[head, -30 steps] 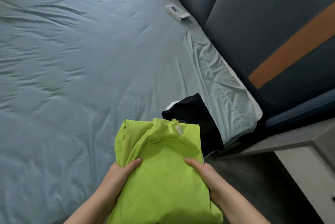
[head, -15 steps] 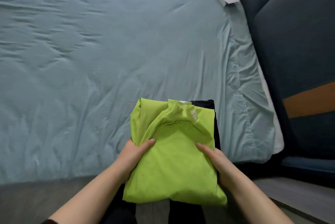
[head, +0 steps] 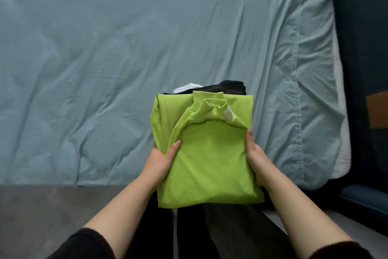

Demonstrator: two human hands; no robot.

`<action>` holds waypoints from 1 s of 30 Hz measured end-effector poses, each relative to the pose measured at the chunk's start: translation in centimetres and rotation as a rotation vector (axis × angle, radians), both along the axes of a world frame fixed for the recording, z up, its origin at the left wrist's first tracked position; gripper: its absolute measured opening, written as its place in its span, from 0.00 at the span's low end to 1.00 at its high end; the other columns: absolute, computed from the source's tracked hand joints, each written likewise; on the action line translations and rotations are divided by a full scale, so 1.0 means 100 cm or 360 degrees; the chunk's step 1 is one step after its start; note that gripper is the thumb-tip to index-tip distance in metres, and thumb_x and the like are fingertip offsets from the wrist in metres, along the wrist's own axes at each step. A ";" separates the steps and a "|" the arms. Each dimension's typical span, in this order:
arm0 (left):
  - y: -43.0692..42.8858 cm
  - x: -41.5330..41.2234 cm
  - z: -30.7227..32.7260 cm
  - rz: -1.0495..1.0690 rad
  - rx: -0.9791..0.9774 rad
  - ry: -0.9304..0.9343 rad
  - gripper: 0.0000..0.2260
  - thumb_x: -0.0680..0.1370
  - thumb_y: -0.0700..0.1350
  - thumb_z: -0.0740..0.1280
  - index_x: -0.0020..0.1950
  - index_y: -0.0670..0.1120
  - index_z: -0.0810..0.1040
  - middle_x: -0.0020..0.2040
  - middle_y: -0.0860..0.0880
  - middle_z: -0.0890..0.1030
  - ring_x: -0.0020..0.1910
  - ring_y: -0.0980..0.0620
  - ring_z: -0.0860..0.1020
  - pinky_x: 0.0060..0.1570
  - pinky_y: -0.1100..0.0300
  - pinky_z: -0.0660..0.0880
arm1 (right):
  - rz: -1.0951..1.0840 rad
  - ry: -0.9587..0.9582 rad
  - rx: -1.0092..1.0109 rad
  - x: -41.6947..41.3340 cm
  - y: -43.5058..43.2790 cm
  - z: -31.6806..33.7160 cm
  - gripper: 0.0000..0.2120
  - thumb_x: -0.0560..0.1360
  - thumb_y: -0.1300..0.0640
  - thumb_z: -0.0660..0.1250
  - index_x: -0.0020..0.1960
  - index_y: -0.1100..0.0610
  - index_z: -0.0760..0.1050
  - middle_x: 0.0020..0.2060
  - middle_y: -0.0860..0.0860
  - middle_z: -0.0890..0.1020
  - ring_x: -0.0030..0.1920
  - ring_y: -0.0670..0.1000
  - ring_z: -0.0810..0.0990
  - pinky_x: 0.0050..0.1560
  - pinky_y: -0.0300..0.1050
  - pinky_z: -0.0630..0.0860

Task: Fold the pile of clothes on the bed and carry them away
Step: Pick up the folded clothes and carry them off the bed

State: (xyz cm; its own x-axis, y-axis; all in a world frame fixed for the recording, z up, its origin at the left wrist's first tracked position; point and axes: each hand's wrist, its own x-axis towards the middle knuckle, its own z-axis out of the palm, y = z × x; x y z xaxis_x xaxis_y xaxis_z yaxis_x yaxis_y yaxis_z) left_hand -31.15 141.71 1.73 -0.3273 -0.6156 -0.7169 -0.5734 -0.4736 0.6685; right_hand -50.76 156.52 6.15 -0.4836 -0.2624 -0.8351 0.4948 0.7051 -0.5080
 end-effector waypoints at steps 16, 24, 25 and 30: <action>0.026 0.012 -0.009 -0.0353 -0.0229 -0.0157 0.37 0.74 0.65 0.63 0.76 0.48 0.55 0.73 0.46 0.67 0.72 0.45 0.66 0.71 0.49 0.63 | 0.0106 0.0706 0.0353 0.039 0.044 -0.031 0.19 0.79 0.48 0.63 0.61 0.60 0.69 0.56 0.58 0.75 0.60 0.59 0.73 0.58 0.49 0.68; 0.035 -0.039 0.012 -0.1722 -0.1843 -0.0283 0.28 0.83 0.58 0.45 0.80 0.50 0.41 0.80 0.50 0.50 0.79 0.50 0.43 0.75 0.48 0.37 | 0.1797 0.2100 -0.0012 0.028 0.006 -0.020 0.24 0.79 0.49 0.58 0.73 0.53 0.66 0.74 0.52 0.67 0.75 0.53 0.61 0.74 0.55 0.52; 0.023 -0.047 0.002 -0.1901 -0.1709 -0.0365 0.30 0.81 0.62 0.41 0.78 0.52 0.34 0.80 0.52 0.42 0.77 0.52 0.36 0.74 0.49 0.33 | 0.1971 0.1914 0.0172 0.016 0.001 -0.028 0.28 0.81 0.43 0.53 0.78 0.50 0.55 0.77 0.50 0.56 0.77 0.50 0.52 0.75 0.55 0.45; -0.021 -0.060 -0.027 -0.2059 -0.1119 -0.0447 0.33 0.77 0.69 0.40 0.75 0.57 0.29 0.75 0.58 0.30 0.76 0.54 0.33 0.74 0.53 0.34 | 0.1847 0.1229 0.0306 -0.020 -0.012 -0.047 0.27 0.82 0.42 0.43 0.78 0.45 0.39 0.77 0.41 0.39 0.77 0.44 0.37 0.73 0.49 0.30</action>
